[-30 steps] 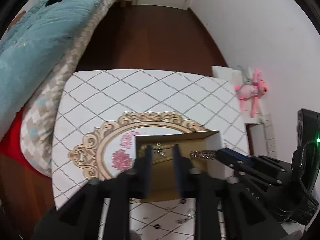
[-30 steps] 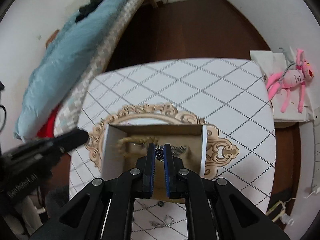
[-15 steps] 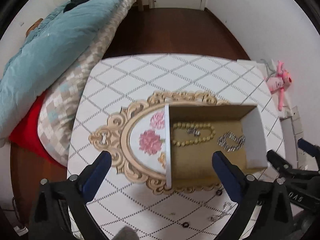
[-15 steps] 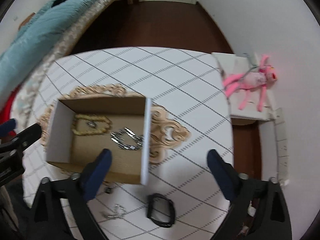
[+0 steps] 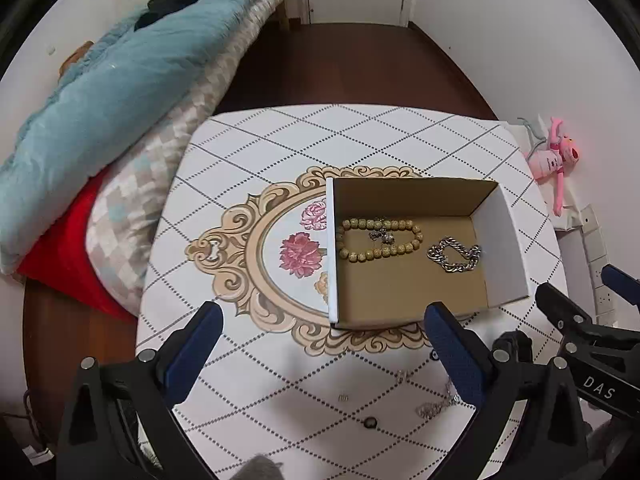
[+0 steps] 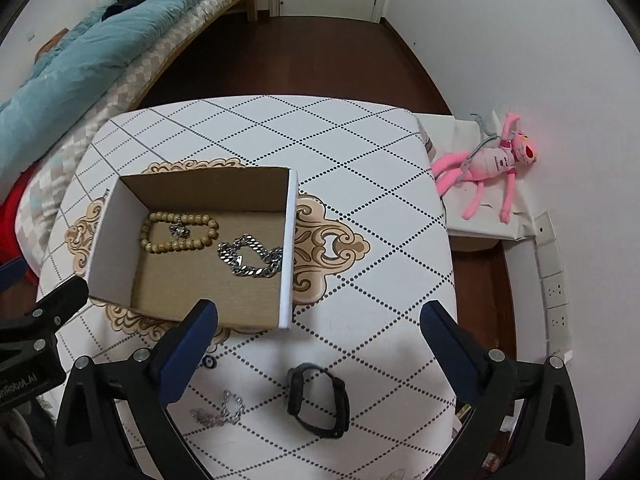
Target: Organize jewelry
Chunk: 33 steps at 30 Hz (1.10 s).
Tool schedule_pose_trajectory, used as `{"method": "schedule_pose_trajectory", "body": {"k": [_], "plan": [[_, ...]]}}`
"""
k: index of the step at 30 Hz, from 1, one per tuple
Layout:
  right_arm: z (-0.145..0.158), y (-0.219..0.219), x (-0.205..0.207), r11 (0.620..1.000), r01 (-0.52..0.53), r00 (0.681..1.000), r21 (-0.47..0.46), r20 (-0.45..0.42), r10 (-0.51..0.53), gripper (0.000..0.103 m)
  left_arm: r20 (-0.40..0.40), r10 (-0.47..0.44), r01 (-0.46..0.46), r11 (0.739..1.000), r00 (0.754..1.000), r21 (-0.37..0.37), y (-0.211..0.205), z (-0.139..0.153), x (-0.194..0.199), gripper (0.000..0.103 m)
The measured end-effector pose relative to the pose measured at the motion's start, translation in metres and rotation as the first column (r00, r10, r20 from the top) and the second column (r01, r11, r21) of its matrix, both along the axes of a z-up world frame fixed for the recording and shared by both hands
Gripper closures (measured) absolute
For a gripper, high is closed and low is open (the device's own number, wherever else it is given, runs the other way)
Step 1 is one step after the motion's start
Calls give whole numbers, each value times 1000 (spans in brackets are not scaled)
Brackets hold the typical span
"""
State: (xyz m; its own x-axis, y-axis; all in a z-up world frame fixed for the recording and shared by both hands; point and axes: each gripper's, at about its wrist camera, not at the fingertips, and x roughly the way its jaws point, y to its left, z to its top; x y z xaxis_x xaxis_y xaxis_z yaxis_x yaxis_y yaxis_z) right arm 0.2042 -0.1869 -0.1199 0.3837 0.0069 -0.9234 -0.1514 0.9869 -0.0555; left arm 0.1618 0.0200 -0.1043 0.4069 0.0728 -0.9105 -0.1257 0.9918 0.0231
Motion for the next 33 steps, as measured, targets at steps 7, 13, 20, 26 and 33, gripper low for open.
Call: {"method": "schedule_pose_trajectory", "body": {"k": [7, 13, 20, 26, 33], "plan": [[41, -13, -31, 1000, 22, 995, 16, 100, -23, 1, 101, 10, -10, 1000, 995, -3, -4, 43, -29, 0], [85, -17, -61, 999, 13, 981, 36, 192, -20, 1, 176, -7, 9, 1000, 984, -12, -8, 77, -51, 0], [122, -18, -87, 997, 2, 967, 75, 254, -21, 1, 222, -6, 12, 1000, 975, -26, -6, 99, -71, 0], [129, -19, -104, 992, -7, 967, 123, 252, -25, 1, 217, 18, -14, 1000, 976, -19, -4, 94, -81, 0], [78, -37, -98, 989, 36, 986, 141, 158, -58, 1, 167, 25, -29, 999, 986, 21, -5, 49, -83, 0]]}}
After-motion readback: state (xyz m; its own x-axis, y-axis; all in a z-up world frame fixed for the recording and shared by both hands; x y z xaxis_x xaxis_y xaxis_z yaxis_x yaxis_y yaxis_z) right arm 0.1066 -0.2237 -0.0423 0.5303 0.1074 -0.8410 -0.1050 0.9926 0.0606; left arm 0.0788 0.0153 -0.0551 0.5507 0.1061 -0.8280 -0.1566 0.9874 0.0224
